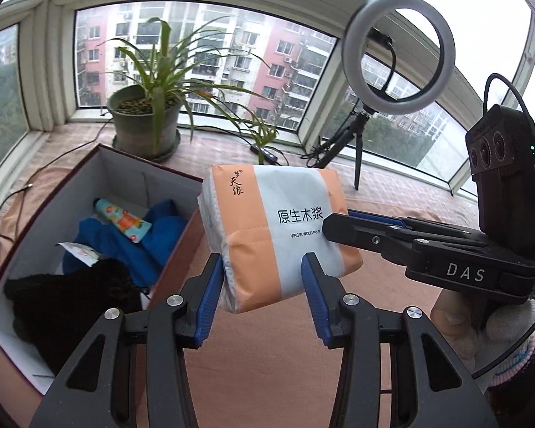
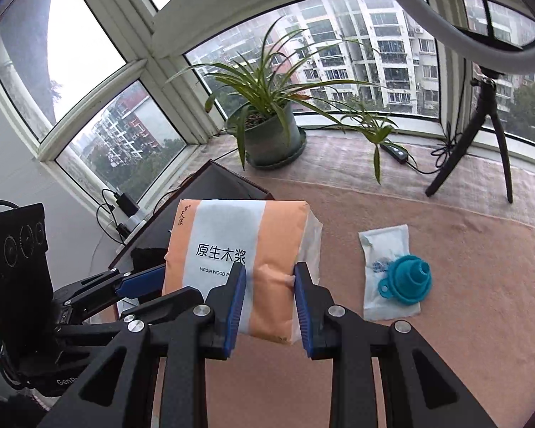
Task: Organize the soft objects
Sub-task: 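Carry the tissue pack with the left tool into the box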
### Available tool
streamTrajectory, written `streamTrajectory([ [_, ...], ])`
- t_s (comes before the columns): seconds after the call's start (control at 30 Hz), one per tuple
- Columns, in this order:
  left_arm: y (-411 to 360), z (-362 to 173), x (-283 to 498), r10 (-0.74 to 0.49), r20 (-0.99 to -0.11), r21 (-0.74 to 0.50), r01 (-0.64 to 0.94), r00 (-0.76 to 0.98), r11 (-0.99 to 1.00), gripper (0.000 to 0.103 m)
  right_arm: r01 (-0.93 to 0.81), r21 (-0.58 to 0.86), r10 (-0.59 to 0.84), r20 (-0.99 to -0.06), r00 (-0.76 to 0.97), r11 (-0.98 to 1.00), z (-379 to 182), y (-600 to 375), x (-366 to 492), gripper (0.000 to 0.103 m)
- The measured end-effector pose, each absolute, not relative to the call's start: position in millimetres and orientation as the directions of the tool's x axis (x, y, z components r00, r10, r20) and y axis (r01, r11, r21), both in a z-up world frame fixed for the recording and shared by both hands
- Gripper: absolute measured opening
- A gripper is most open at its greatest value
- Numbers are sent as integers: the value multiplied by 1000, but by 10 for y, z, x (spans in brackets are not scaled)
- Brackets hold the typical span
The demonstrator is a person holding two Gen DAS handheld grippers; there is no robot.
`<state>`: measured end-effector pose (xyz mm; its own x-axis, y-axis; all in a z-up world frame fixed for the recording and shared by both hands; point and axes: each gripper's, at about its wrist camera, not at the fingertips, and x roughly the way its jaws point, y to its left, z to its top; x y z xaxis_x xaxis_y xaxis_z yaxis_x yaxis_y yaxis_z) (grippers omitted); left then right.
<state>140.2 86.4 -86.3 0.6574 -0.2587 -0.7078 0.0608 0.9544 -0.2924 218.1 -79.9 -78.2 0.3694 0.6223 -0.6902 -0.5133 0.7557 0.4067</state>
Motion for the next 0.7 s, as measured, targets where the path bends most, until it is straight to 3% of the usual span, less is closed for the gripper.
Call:
streamTrajectory([
  [0.2, 1297, -810, 1324, -199, -692, -304, -30, 693, 952, 43, -560, 420, 659, -675, 333, 714, -693, -340, 2275, 25],
  [0.7, 1816, -829, 1534, -65, -712, -199, -113, 699, 974, 44, -616, 414, 675, -684, 276, 671, -705, 463, 2500, 25],
])
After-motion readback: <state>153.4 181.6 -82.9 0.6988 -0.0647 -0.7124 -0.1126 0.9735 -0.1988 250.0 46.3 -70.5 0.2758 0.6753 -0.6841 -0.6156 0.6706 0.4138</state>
